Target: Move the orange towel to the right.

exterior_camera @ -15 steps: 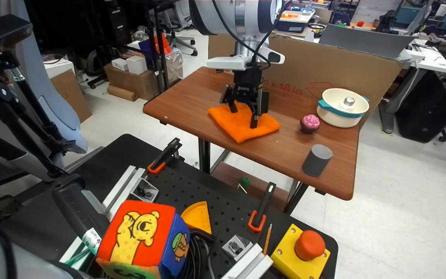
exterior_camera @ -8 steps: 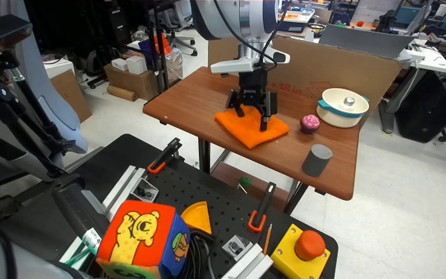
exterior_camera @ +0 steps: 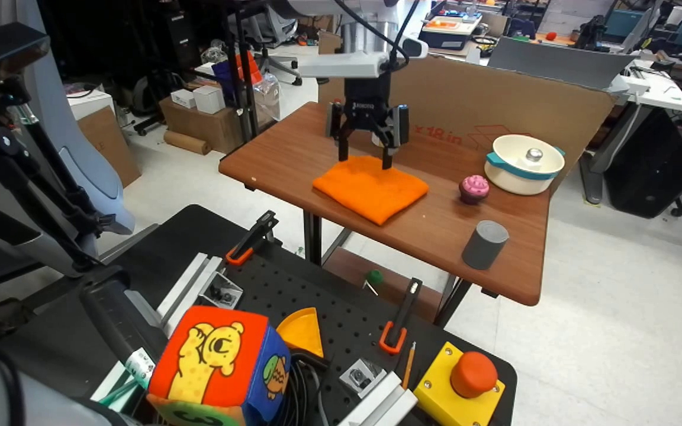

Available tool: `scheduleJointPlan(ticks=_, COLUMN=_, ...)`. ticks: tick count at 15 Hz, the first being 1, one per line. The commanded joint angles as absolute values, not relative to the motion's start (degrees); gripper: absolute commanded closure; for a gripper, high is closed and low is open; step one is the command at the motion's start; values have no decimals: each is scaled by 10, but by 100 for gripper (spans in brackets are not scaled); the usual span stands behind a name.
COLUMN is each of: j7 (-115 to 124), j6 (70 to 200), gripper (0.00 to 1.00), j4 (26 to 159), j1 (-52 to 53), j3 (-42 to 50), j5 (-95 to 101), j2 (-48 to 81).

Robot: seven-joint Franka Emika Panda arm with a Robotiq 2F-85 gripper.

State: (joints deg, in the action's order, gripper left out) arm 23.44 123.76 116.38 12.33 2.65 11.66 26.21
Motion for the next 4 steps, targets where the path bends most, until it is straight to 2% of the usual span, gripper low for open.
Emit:
scheduleJointPlan(ticks=1, j7=235, j6=1238, gripper=0, j4=1180, j1=117, j3=16, j5=119, j2=239)
scheduleJointPlan(ticks=4, j7=232, j6=1245, gripper=0, j4=1205, j1=114, j3=13, j5=119, j2=212)
